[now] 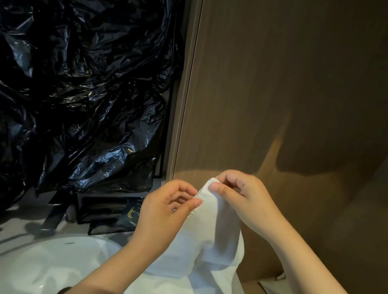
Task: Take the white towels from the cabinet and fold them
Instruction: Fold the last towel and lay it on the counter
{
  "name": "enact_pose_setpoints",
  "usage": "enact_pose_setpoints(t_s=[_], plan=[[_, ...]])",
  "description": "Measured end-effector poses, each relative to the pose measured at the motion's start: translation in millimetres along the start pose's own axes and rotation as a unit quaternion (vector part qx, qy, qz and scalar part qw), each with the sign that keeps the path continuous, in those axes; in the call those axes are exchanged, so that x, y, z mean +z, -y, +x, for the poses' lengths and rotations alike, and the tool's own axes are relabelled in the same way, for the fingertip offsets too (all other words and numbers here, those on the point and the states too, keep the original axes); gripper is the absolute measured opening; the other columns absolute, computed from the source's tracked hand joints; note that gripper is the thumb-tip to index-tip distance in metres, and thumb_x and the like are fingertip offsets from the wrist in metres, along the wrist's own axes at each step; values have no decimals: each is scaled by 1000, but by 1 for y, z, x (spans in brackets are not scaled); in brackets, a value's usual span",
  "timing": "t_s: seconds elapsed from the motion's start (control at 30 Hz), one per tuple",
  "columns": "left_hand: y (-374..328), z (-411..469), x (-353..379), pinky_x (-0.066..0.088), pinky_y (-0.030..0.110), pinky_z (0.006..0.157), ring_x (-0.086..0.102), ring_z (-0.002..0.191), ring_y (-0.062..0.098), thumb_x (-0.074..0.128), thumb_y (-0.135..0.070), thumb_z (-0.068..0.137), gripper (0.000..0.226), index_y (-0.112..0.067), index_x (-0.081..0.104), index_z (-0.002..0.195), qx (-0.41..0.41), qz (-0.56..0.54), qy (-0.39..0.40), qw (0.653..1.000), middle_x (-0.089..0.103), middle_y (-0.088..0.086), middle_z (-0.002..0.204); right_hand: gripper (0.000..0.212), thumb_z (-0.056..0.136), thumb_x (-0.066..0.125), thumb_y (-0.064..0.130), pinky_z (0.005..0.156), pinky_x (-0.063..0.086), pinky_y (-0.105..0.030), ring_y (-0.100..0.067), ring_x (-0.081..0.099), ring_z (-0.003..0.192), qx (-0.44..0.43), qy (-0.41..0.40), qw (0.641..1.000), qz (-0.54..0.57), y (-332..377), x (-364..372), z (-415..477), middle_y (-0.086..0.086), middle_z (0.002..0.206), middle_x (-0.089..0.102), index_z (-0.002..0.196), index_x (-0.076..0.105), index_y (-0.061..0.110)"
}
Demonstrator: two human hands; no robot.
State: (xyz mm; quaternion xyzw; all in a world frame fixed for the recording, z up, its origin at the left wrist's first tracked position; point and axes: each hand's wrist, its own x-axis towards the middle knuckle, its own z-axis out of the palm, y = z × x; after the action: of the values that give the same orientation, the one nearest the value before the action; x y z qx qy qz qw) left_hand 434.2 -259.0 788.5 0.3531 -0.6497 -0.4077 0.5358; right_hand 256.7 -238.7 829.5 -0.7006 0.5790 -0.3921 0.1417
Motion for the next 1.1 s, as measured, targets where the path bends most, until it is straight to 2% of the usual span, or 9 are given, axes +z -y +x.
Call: enact_pose_setpoints(t_s=[0.13,0.3,0.47,0.6,0.67,0.77,0.87,1.0,1.1], plan=[[8,-5,-2,54,23,74,67,81,10,77,-12,79,18,-23,67,89,-9,12,35,999,71,-8,85,14,94,60,34,65,49,-17,-9,61,83,-2,-65,998,18,-1,3,-6,13,80,63,84,64,26],[22,-13,-7,52,17,79,66,88,2,79,-15,78,24,-27,63,91,13,62,46,997,68,-18,90,11,94,60,30,66,46,-8,-4,60,84,-3,-116,993,17,0,-5,-4,14,79,61,86,62,25],[33,-13,-8,50,20,74,64,86,5,68,-41,77,12,-29,69,79,59,103,53,991,68,-17,87,10,94,59,30,67,46,-7,-2,60,86,-13,-150,988,18,8,-13,-3,11,83,63,88,63,23],[43,-17,-11,53,30,74,66,84,8,70,-32,87,17,-29,54,92,-6,96,31,995,68,-13,87,9,94,58,32,67,46,-6,-2,60,87,-21,-173,984,20,13,-26,-4,13,84,63,88,61,26],[43,-20,-11,54,30,77,66,86,5,67,-29,88,13,-30,56,93,-11,81,47,996,68,-18,90,9,95,58,32,67,46,-6,-2,60,87,-21,-172,985,15,15,-31,-4,12,84,63,88,61,27],[41,-22,-7,53,27,77,64,86,10,67,-32,89,7,-30,62,85,24,39,75,996,67,-12,87,10,95,58,32,65,45,-6,-1,60,86,-21,-173,985,11,16,-32,-5,16,80,62,86,61,27],[47,-19,-3,48,25,70,60,80,10,57,-53,82,27,-28,66,77,66,52,104,991,64,-12,82,10,96,58,32,64,46,-6,-3,61,87,-21,-186,982,7,16,-34,-6,17,82,62,86,60,28],[75,-11,-9,34,28,57,41,58,5,48,-69,80,62,-9,51,65,14,109,196,974,44,-6,61,11,97,56,30,63,45,-7,-4,60,84,-32,-209,977,-1,17,-43,-9,16,82,61,88,61,25],[97,-8,-19,39,30,60,48,61,9,45,-76,77,68,-9,56,69,-6,172,244,954,52,3,66,12,97,56,29,62,44,-6,-3,59,82,-32,-237,971,-30,15,-51,-11,15,78,60,87,59,25]])
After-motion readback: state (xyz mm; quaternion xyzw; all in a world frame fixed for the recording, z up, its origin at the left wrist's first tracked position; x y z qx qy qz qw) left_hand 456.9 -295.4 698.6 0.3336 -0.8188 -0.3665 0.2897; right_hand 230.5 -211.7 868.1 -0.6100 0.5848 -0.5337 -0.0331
